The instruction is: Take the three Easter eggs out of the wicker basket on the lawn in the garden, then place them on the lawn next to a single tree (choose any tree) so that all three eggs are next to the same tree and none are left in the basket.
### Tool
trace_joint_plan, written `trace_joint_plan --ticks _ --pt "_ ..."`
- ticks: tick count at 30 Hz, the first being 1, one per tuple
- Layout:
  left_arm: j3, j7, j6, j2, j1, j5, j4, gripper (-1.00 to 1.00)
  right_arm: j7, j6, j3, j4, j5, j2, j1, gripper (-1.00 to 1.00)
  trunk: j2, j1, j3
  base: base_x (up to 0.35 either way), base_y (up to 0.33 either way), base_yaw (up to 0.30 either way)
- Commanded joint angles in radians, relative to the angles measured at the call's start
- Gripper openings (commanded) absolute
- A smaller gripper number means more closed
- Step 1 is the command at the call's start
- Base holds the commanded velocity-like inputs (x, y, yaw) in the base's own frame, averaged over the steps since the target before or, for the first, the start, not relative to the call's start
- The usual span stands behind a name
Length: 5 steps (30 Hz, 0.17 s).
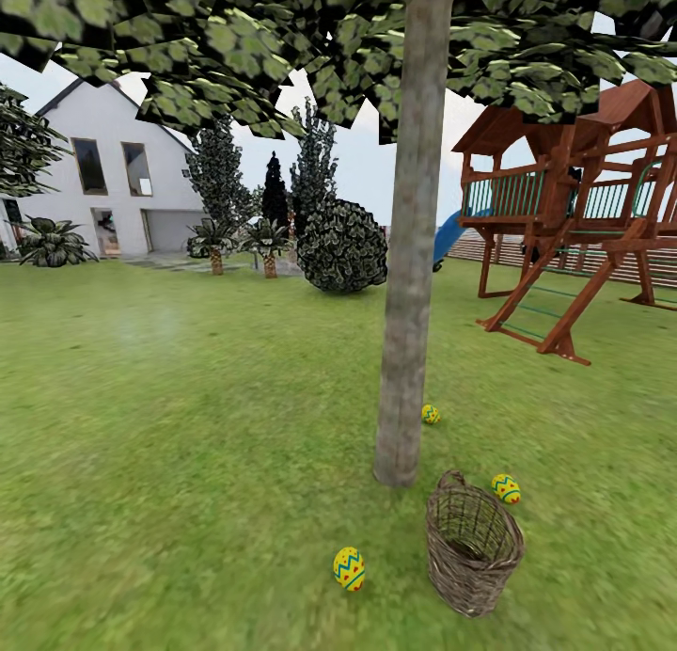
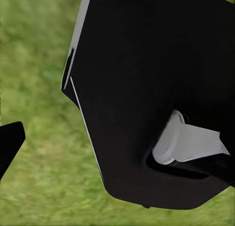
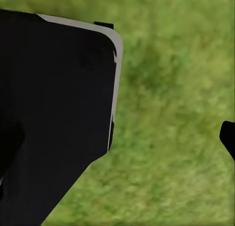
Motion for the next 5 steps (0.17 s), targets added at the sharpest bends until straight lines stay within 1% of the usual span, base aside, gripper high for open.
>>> trace_joint_plan --ticks 1,5 --pt "0.002 -0.005 0.002 0.001 0.000 0.008 0.000 1.00 0.001 -0.003 0.009 0.003 -0.006 0.000 -0.001 1.00 0.000 0.000 0.000 0.000 0.000 0.000" --pt "0.003 -0.005 0.002 0.002 0.000 0.008 -0.001 1.00 0.001 -0.003 0.010 0.003 -0.006 0.001 -0.001 1.00 0.000 0.000 0.000 0.000 0.000 0.000"
